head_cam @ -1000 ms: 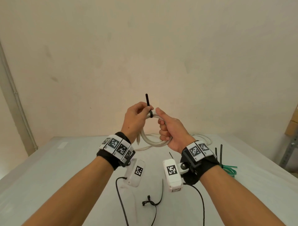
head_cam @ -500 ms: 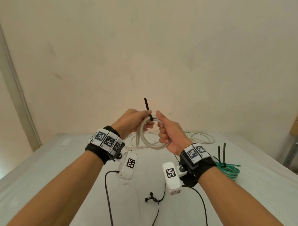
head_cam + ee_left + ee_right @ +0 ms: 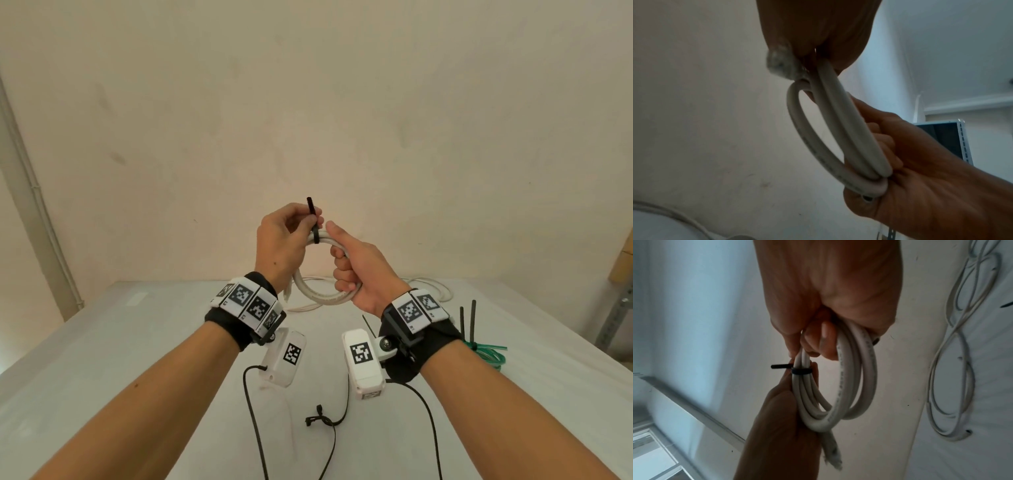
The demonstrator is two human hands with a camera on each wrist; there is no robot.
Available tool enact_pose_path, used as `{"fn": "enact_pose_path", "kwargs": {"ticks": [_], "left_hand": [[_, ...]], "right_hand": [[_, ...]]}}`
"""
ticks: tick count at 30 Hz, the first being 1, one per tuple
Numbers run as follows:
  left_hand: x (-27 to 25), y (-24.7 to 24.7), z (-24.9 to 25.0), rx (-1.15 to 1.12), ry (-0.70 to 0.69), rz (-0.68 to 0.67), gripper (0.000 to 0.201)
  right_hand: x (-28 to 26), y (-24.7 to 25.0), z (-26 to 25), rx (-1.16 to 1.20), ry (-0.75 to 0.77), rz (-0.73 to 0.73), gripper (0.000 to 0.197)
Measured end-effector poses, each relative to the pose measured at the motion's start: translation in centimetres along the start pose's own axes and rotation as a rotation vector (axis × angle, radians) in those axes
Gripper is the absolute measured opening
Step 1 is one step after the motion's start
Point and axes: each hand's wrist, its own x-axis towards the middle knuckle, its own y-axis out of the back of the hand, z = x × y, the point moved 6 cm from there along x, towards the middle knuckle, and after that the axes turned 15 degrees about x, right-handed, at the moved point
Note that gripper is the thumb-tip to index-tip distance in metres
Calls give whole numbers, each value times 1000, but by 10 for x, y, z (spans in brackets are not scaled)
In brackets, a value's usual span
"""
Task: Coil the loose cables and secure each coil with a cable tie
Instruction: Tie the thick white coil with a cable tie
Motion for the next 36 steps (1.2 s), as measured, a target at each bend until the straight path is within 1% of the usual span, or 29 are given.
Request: {"fn": "enact_pose_path", "kwargs": {"ticks": [3,6,9,12,14,15,19,22,24,29,33,36], "left_hand": [[3,-1,0,17,7,-24,9],[1,1,-7,47,35,20,8],[-3,2,-11,68,40,50,7],[-8,6,-4,141,-19,132,10],[-9,9,1,169,-72,216,18],[-9,8,3,172,-96,237,21],[-10,5,8,193,-184,201,21],[-17,-3,2,175,-181,106,20],[-19,-4,1,181,-194,83,20],[-21,-5,-3,163,-188,85,20],[-15,-6,-12,302,-178,125,23],[-14,-8,-17,362,-163,134,24]], "right_hand": [[-3,2,4,5,-2,-9,47],[-3,1,10,-30,-23,-16,47],[-4,3,16,-6,-61,-3,47],[-5,4,24,32,-131,2,48],[-4,3,25,16,-156,8,49],[-3,3,24,6,-158,14,49],[-1,2,22,-3,-160,31,49],[-1,9,25,-23,-181,55,48],[0,14,28,3,-192,63,49],[-4,11,31,-31,-204,38,46],[-4,14,36,-48,-212,41,42],[-3,16,39,-62,-218,56,47]]}}
